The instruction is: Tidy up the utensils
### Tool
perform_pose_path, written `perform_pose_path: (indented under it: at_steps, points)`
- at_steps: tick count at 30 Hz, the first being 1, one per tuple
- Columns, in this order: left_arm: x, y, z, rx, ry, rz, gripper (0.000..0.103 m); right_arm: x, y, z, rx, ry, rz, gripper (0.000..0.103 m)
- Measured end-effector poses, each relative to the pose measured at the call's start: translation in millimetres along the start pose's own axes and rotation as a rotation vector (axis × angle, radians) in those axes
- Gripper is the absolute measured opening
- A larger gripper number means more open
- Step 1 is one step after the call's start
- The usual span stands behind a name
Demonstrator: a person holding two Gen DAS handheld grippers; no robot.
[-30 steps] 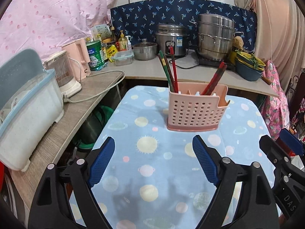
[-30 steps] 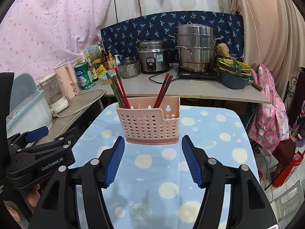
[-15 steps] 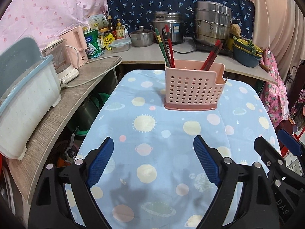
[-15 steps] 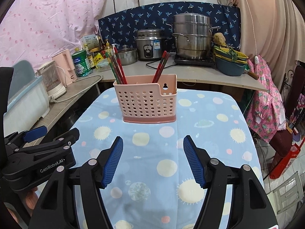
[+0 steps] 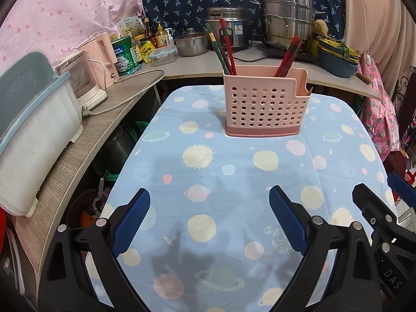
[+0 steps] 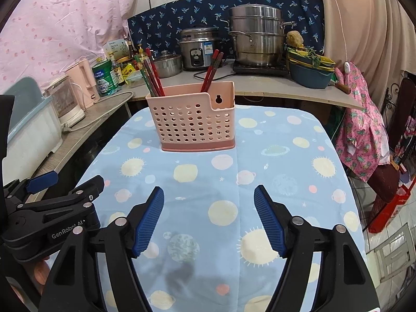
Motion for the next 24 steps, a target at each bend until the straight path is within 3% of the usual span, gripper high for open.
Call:
perform_pose_path:
  at_steps: [4, 11, 13, 24]
  points:
    - [-2.4, -2.1, -0.3, -0.006, 0.005, -0.003, 0.091, -2.5, -3.3, 1.3, -0.007, 0.001, 0.006, 0.083]
    - [-8.5, -3.5, -0.4, -0.01, 0.016, -0.011, 0.095, -7.4, -5.8, 1.9, -0.01, 0.006, 0.016, 0.088]
    - [-10.6, -3.0, -0.1, -0.009, 0.019, -0.006, 0.096, -9.1, -6.9, 2.1, -0.013, 0.008, 0.018, 0.097]
    - [-21.7, 2.7, -2.1, 0.016, 0.04, -0.011, 0.096, -18.6, -11.6, 1.3, -0.017, 0.013, 0.044, 0.097]
Point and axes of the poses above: each gripper's, at about its wrist camera, not at the fingertips, and x roughly against the way its jaws point, y to its left, z to its underside, the point moved 5 cm from there along -x, roughly the way its jaws point, and after that the axes turned 6 degrees about -x, right-handed, at the moved point
